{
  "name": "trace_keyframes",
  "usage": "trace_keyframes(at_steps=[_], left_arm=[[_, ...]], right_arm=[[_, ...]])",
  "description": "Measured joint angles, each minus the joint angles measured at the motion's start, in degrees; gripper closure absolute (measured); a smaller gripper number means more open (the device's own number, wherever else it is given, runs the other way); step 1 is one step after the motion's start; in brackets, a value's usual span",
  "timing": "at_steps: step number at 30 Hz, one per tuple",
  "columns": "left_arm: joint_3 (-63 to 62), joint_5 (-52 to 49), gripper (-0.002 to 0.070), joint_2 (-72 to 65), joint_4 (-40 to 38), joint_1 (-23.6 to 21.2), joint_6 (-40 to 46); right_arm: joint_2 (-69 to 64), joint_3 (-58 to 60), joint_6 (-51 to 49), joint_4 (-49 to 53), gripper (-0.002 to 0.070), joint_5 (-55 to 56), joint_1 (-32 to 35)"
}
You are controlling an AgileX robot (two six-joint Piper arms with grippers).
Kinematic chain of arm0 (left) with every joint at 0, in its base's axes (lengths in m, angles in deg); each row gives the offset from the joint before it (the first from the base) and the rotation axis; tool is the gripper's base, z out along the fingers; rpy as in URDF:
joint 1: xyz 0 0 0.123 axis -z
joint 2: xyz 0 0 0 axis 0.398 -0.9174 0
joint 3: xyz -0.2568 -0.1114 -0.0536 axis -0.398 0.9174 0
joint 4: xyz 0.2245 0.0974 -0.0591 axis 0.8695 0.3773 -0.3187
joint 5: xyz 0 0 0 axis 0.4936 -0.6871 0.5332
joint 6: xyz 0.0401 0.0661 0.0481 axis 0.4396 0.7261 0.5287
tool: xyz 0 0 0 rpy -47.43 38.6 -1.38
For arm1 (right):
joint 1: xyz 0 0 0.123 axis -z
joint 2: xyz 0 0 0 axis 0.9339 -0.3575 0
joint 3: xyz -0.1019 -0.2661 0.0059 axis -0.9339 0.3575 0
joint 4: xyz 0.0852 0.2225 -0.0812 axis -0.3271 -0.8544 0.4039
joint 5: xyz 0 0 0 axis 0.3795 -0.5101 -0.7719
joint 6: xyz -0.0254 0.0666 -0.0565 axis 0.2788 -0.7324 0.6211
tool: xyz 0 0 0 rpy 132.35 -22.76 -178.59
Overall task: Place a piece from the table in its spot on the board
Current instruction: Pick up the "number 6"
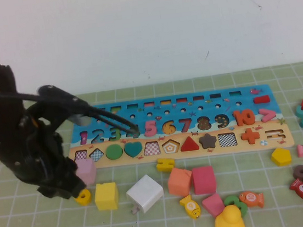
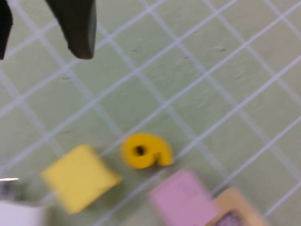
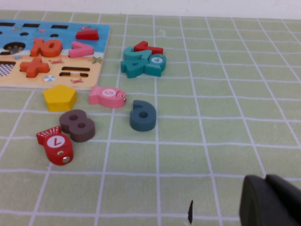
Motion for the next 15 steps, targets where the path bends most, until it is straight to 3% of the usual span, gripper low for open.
trace_keyframes(at_steps=[5,15], left_arm=[[0.00,1.84,0.0361,-4.15,0.47,-4.94,1.71],[0.00,6.81,0.0181,-10.12,-4.04,-5.52,8.86]], right_arm=[[0.00,0.00,0.00,0.00,0.0677,0.00,0.00],[0.00,0.00,0.00,-0.11,0.0677,0.00,0.00]])
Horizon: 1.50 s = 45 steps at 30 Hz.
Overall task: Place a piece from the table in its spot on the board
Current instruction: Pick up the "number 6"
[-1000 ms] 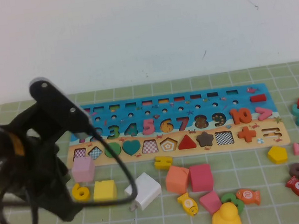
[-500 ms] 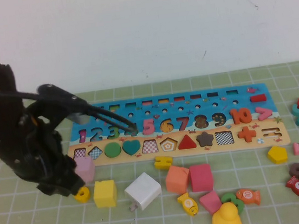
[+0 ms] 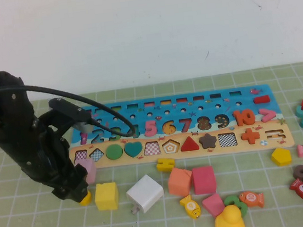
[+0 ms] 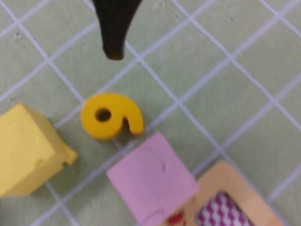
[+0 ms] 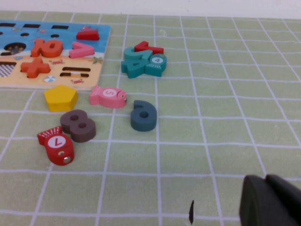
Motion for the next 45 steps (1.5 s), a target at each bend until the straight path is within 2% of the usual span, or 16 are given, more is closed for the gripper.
trace_keyframes(at_steps=[7,22,31,45], left_arm=[[0.00,3.31,0.0171,-0.28,-0.53,0.00,3.65],[0.00,5.13,0.0170,-7.26,-1.38,0.00,5.85],[-0.03,8.29,0.0170,-8.17,1.56,0.00,6.74],[-0.49,9.47,0.0170,-12.79,1.85,0.00,6.87]], right_arm=[[0.00,0.00,0.00,-0.12,0.0678,0.00,0.00],[0.00,0.00,0.00,-0.12,0.0678,0.00,0.00],[0.00,0.00,0.00,-0.20,0.0678,0.00,0.00],[0.00,0.00,0.00,-0.20,0.0678,0.00,0.00]])
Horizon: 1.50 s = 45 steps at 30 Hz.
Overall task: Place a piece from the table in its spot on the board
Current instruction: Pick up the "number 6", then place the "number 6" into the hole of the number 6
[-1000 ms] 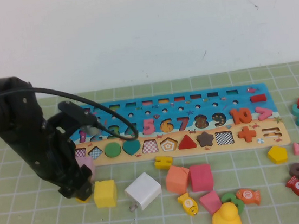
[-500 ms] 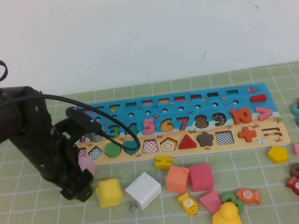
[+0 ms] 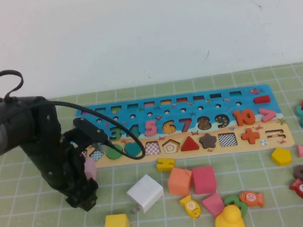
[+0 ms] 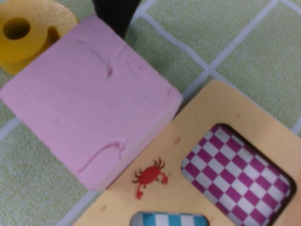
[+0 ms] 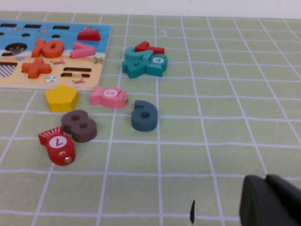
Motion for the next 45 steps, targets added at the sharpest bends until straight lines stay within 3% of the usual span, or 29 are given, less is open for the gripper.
trace_keyframes(at_steps=[3,7,18,28,37,45], left_arm=[[-0.09,-0.20,0.0202,-0.07,0.11,0.00,-0.22],[-0.09,0.30,0.0319,-0.07,0.11,0.00,-0.33],[-0.50,-3.19,0.0318,3.97,1.89,0.00,-0.33],[-9.34,-11.25,0.0318,9.24,2.66,0.00,1.76],[-10.34,-1.32,0.0318,9.24,-6.99,0.13,17.28],[-12.30,5.98,0.0318,7.53,-8.23,4.45,20.02]], right_arm=[[0.00,0.00,0.00,0.00,0.0678,0.00,0.00],[0.00,0.00,0.00,-0.04,0.0678,0.00,0.00],[0.00,0.00,0.00,-0.04,0.0678,0.00,0.00],[0.00,0.00,0.00,-0.04,0.0678,0.00,0.00],[0.00,0.00,-0.57,-0.26,0.0678,0.00,0.00],[0.00,0.00,-0.57,-0.26,0.0678,0.00,0.00]])
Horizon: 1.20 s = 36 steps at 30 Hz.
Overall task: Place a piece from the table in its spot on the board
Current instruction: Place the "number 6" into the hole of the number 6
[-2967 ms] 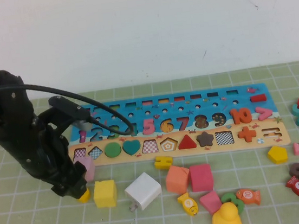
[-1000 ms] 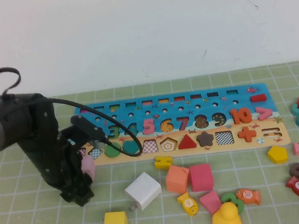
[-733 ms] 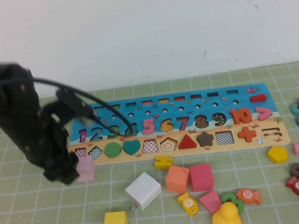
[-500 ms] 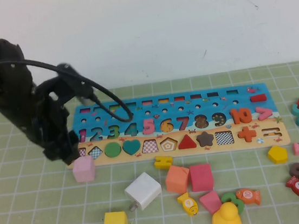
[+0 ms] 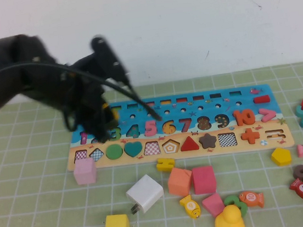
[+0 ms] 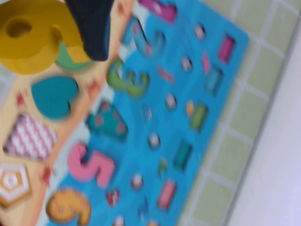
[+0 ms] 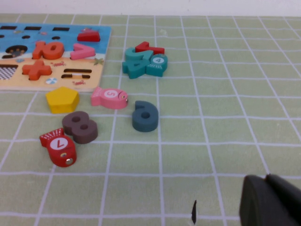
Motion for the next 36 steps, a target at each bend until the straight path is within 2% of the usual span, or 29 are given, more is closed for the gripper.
trace_keyframes(at_steps=[7,14,18,25,31,36], left_arm=[[-11.10,1.48,0.0318,-7.80,2.93,5.20,0.00],[-23.41,2.70,0.0318,-16.56,-0.08,6.40,0.99],[-25.48,0.13,0.0318,-19.77,-0.61,6.45,7.35],[-25.46,-7.30,0.0318,-23.93,-3.19,6.45,26.23],[-25.59,-5.59,0.0318,-26.05,-9.07,6.54,29.68],[-25.94,-4.95,0.0318,-27.83,-9.86,6.58,29.93]], right_arm=[[0.00,0.00,0.00,0.00,0.0678,0.00,0.00],[0.00,0.00,0.00,0.00,0.0678,0.00,0.00],[0.00,0.00,0.00,0.00,0.0678,0.00,0.00],[0.00,0.00,0.00,0.00,0.0678,0.00,0.00],[0.00,0.00,0.00,0.00,0.0678,0.00,0.00],[0.00,0.00,0.00,0.00,0.0678,0.00,0.00]])
